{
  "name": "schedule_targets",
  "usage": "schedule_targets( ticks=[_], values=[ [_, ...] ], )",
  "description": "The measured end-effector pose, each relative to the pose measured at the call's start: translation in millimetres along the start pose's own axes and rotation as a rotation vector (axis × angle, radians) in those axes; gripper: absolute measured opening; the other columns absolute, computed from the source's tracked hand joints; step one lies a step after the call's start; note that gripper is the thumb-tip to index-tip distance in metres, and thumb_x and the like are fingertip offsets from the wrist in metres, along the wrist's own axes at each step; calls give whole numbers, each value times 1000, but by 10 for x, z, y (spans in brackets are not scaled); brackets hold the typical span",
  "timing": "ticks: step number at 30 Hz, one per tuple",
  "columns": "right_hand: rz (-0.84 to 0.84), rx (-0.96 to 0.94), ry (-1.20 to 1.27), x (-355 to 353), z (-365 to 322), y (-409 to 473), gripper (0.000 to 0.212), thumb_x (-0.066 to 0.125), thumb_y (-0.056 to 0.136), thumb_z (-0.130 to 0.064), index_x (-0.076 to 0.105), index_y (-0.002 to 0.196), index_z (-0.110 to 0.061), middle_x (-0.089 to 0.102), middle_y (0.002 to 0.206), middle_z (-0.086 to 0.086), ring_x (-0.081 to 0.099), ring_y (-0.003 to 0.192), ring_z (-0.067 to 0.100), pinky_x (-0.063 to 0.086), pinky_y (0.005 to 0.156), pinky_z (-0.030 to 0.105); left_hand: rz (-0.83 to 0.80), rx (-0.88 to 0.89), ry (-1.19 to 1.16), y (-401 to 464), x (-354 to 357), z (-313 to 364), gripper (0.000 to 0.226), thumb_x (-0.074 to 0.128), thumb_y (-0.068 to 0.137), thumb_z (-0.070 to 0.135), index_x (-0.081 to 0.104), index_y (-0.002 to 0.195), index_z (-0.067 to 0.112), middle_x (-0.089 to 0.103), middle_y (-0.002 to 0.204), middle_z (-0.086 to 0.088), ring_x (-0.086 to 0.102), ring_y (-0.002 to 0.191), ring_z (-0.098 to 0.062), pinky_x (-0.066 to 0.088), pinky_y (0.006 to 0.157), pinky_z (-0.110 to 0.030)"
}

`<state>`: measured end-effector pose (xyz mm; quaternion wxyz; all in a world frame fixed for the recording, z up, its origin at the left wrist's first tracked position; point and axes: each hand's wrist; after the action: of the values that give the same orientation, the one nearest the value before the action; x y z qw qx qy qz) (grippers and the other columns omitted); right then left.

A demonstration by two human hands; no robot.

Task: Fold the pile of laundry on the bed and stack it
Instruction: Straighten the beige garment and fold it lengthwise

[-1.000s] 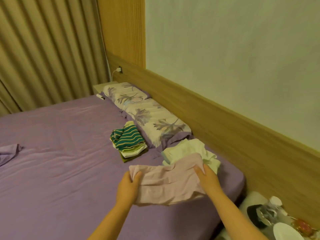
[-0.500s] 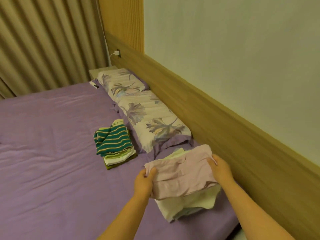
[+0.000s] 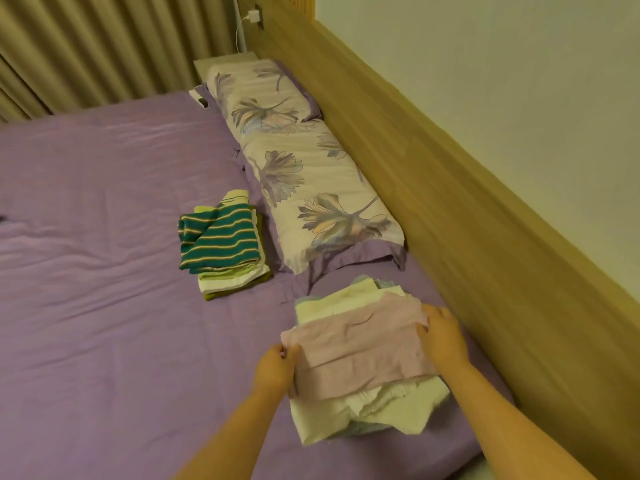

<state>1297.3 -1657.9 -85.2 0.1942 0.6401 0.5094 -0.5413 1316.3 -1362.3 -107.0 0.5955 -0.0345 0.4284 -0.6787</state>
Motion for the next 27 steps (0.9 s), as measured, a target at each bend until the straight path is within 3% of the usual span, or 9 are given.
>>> schedule_targets(
  ticks=[1, 3, 5, 8, 11, 20, 27],
  values=[
    [27, -36, -73, -1, -42, 8, 44, 52, 96, -19, 44, 138, -9, 46, 135, 14, 43, 122, 32, 41, 97, 40, 1, 8, 59, 22, -21, -27, 24, 50, 98, 35, 53, 103, 13, 62, 90, -5, 58, 86, -24, 47, 76, -36],
    [49, -115, -128, -10, -194, 36, 43, 51, 97, -23, 45, 138, -11, 45, 136, 11, 40, 125, 29, 37, 100, 37, 22, 17, 137, 76, -84, -52, 48, 50, 97, 38, 45, 135, 9, 56, 125, -13, 55, 113, -29, 44, 90, -35],
    [34, -177, -87, 14, -415, 50, 39, 52, 96, -22, 51, 134, -11, 49, 135, 9, 42, 123, 29, 36, 100, 35, 26, 43, 186, 124, -161, -46, 52, 49, 97, 39, 43, 139, 8, 48, 137, -14, 50, 122, -29, 42, 98, -35],
    [34, -260, 4, 137, -827, 57, 33, 56, 94, -19, 59, 125, -11, 56, 130, 8, 50, 116, 26, 35, 95, 30, 6, 86, 226, 194, -280, -10, 48, 50, 97, 38, 46, 137, 11, 48, 136, -12, 51, 121, -26, 42, 98, -33],
    [-63, -296, 133, 348, -1274, 116, 34, 55, 94, -17, 56, 127, -7, 52, 133, 11, 47, 119, 27, 37, 100, 32, 15, 82, 193, 298, -457, 10, 46, 50, 98, 35, 46, 137, 12, 52, 133, -11, 53, 118, -25, 44, 96, -32],
    [-252, -289, 179, 880, -2526, 575, 54, 56, 93, -38, 45, 137, -10, 46, 140, 10, 44, 126, 28, 37, 102, 35, 151, 56, 223, 976, -1505, -54, 45, 47, 98, 37, 44, 138, 15, 49, 136, -10, 52, 120, -24, 42, 98, -32],
    [-299, -363, 60, 1283, -3274, 1346, 64, 48, 94, -47, 32, 146, -12, 36, 148, 10, 38, 132, 29, 37, 106, 39, 294, 42, 207, 1967, -2049, 95, 56, 49, 98, 32, 29, 146, 10, 39, 143, -14, 43, 127, -30, 39, 104, -39]
  ],
)
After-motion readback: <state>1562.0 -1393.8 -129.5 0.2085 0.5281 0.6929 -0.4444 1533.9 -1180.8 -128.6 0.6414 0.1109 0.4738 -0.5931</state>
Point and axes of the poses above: each hand's wrist, its own y-axis towards the middle knuckle, its own x-axis out of the palm, z = x × y
